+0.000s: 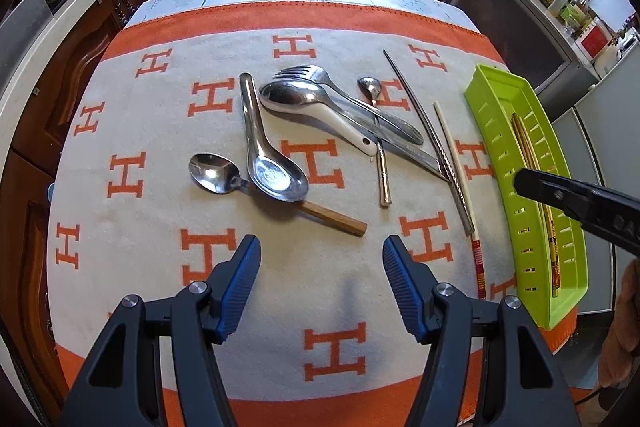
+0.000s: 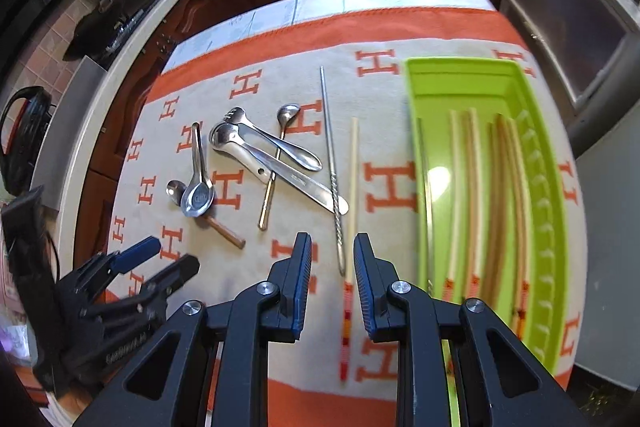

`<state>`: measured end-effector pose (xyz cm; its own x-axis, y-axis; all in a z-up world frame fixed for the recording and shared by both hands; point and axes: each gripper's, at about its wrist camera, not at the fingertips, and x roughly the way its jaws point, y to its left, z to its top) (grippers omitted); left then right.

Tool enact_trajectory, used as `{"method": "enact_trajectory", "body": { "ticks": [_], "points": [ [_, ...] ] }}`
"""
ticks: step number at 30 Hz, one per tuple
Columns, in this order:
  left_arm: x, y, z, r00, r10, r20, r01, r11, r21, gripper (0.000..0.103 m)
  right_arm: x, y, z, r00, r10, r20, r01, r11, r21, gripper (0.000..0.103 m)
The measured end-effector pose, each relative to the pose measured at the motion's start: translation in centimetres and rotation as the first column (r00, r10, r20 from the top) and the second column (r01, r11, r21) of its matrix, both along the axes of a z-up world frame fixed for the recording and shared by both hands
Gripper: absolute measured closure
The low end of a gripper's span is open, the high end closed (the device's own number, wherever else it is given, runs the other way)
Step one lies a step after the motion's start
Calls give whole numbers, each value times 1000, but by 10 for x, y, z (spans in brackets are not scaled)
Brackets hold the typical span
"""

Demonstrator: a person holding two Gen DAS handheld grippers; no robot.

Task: Organize utensils
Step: 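Move the right tool back to the cloth and grasp a long metal chopstick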

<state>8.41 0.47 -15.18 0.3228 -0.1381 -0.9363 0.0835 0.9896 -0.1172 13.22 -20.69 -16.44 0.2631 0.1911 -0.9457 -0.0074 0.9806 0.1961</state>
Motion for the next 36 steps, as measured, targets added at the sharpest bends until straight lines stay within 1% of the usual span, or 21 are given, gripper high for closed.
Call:
{"method": "enact_trajectory", "body": {
  "ticks": [4,10,15,21,25,28,29,31,32,34,35,36],
  "points": [
    [14,8,4,1000,11,15,-11,1000,0,41,35,11,-15,999,0,-41,0,1000,1,83],
    [32,13,7,999,26,30,-25,1000,-15,41,81,16,-53,990,-28,-136,29,1000,8,87],
    [38,11,0,1000,19,13,-18,1000,-23,41,100,17,-77,984,-33,-174,30,999,-21,89],
    [42,14,-5,1000,27,2,-26,999,-28,41,112,21,-96,981,-33,-189,23,998,-55,89],
    [43,14,-8,1000,28,-11,-29,999,-33,41,118,37,-100,984,-4,-181,-20,991,-130,89],
    [42,14,-8,1000,28,-13,-28,999,-36,41,117,52,-101,983,35,-181,-74,973,-217,93],
    [42,14,-8,1000,27,-13,-27,999,-35,41,117,55,-101,983,44,-176,-87,966,-243,96],
    [42,13,-8,1000,24,-13,-24,999,-33,41,117,58,-101,984,51,-168,-96,959,-266,97],
    [42,12,-7,1000,23,-13,-23,999,-32,41,116,58,-101,985,53,-164,-96,959,-266,97],
    [41,11,-6,1000,20,-13,-20,999,-31,41,115,53,-100,986,44,-159,-80,971,-226,98],
    [40,10,-4,1000,19,-11,-19,999,-31,41,113,47,-97,987,34,-158,-62,983,-172,98],
    [38,9,-3,1000,17,-9,-17,999,-31,41,108,42,-94,988,24,-153,-46,989,-141,98]
  ]
}}
